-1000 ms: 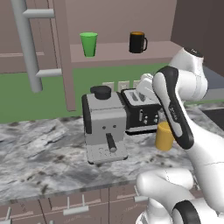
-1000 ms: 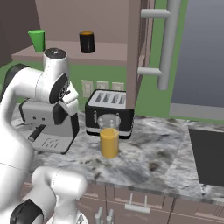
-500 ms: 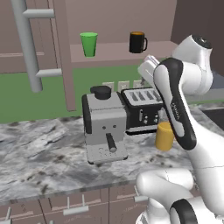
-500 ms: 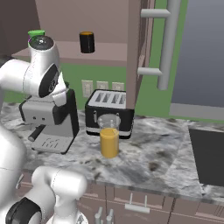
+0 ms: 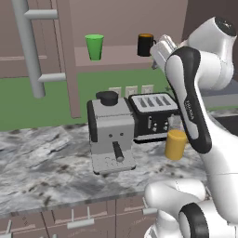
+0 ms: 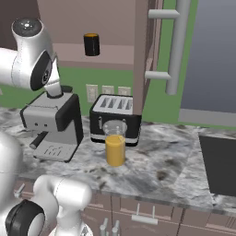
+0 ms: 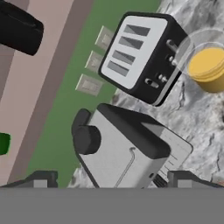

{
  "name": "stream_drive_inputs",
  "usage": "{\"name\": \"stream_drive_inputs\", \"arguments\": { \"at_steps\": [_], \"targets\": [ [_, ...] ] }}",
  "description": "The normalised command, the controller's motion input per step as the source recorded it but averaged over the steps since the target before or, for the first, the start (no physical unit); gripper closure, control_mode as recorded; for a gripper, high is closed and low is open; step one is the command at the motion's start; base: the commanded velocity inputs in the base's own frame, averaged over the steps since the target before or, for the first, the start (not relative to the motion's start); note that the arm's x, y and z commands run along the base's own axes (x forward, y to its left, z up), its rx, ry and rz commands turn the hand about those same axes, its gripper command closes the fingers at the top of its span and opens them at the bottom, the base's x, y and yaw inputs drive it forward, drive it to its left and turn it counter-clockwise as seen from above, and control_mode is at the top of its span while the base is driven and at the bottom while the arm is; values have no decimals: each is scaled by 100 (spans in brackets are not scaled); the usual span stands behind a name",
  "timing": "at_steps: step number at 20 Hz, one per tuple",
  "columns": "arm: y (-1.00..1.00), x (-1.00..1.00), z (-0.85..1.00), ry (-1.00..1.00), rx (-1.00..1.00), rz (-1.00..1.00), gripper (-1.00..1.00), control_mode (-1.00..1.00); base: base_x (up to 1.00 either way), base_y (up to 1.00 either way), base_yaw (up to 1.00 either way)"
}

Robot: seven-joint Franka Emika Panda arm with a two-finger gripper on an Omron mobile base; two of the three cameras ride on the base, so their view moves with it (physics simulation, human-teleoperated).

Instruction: There is a tray on the dining counter. Grab the cup, mug, and pitcher and place them on the tray. The pitcher may be placed next to the tray if it cannot fit the tray.

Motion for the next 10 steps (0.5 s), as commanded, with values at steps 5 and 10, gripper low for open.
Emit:
{"name": "stream_drive_inputs", "arguments": {
  "at_steps": [5, 10],
  "targets": [
    [3, 0, 57, -12, 11, 0, -100, -100, 0, 0, 0],
    [2, 0, 48, -14, 13, 0, -100, -100, 0, 0, 0]
  ]
}}
